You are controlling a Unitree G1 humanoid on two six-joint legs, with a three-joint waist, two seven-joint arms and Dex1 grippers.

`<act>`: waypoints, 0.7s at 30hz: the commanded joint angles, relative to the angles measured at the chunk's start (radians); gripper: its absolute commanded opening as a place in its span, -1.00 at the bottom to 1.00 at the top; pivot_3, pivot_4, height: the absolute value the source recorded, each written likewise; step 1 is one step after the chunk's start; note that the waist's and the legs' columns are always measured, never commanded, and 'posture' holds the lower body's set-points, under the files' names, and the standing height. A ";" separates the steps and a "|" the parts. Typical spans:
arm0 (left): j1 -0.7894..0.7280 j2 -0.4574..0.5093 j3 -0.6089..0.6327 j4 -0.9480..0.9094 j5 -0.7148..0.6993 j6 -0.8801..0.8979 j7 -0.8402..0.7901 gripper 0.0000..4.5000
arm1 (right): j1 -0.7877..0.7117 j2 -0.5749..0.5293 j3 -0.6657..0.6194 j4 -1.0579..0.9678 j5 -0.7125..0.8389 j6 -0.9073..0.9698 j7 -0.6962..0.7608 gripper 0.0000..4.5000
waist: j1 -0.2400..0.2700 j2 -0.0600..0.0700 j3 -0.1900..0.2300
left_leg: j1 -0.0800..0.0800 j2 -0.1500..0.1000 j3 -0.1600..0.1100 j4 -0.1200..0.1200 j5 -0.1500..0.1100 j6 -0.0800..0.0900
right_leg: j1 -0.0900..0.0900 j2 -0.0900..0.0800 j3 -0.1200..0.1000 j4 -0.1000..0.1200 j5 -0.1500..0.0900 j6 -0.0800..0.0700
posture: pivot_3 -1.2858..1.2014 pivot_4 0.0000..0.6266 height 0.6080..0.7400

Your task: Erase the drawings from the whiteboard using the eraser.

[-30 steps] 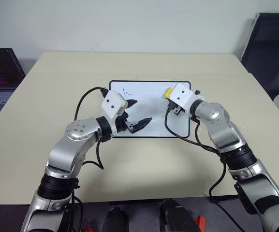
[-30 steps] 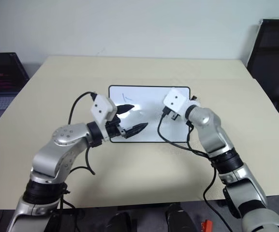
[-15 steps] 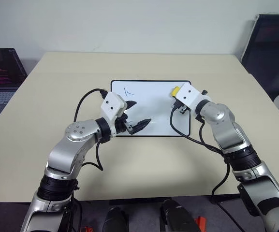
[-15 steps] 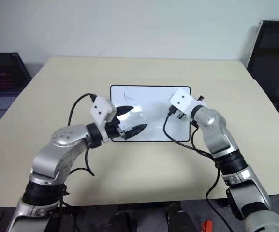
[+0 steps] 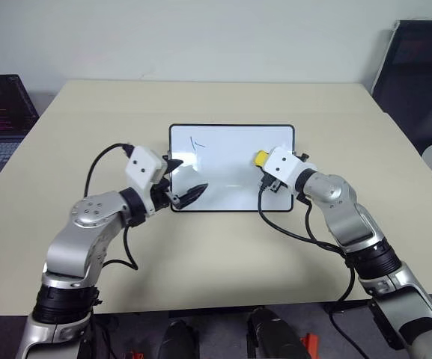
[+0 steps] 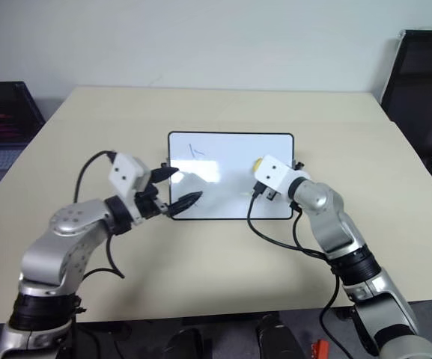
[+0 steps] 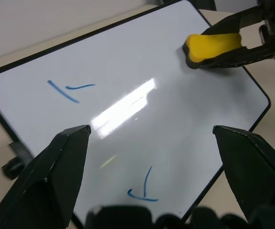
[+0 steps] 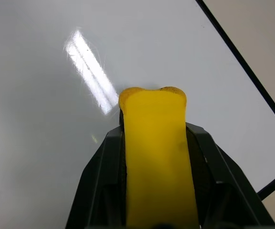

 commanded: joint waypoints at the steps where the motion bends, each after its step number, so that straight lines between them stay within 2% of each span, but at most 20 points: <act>1: 0.036 0.039 0.089 -0.020 -0.036 -0.047 -0.038 1.00 | 0.046 0.066 -0.120 -0.131 0.130 0.007 -0.015 -0.42 | 0.001 -0.001 0.000 | 0.000 0.000 0.000 -0.001 0.000 0.000 | 0.000 0.000 0.000 0.000 0.000 0.000 | 0.03 -0.52 1.00; 4: 0.079 0.040 0.145 -0.002 -0.040 -0.087 -0.030 1.00 | 0.122 0.141 -0.197 -0.264 0.264 0.079 0.001 -0.42 | 0.001 -0.001 0.000 | 0.000 0.000 0.000 -0.008 0.000 0.000 | -0.002 0.000 -0.001 0.000 -0.001 -0.001 | 0.03 -0.52 1.00; 10: 0.158 -0.024 0.218 -0.035 -0.084 -0.088 0.041 1.00 | 0.358 0.145 -0.202 -0.512 0.388 0.121 0.033 -0.42 | 0.021 -0.001 0.000 | -0.001 0.001 -0.002 -0.014 -0.003 -0.004 | -0.004 0.000 -0.004 0.000 -0.008 0.000 | 0.03 -0.52 1.00; 15: 0.201 -0.022 0.217 -0.051 -0.077 -0.111 0.047 1.00 | 0.407 0.126 -0.189 -0.533 0.402 0.100 0.023 -0.42 | 0.026 -0.001 0.000 | -0.001 0.001 -0.001 -0.014 -0.003 -0.005 | -0.005 0.000 -0.004 0.001 -0.008 -0.001 | 0.03 -0.52 1.00; 17: 0.207 -0.019 0.218 -0.048 -0.072 -0.121 0.051 1.00 | 0.402 0.115 -0.182 -0.520 0.395 0.083 0.026 -0.42 | 0.026 -0.001 0.000 | -0.001 0.001 -0.001 -0.012 -0.003 -0.005 | -0.005 0.000 -0.004 0.001 -0.011 -0.006 | 0.03 -0.52 1.00; 21: 0.193 -0.012 0.221 -0.042 -0.068 -0.132 0.065 1.00 | 0.369 0.108 -0.178 -0.489 0.399 0.056 0.029 -0.42 | 0.027 -0.001 0.000 | -0.001 0.001 -0.001 -0.011 -0.003 -0.005 | -0.004 0.000 -0.003 0.001 -0.010 -0.006 | 0.03 -0.52 1.00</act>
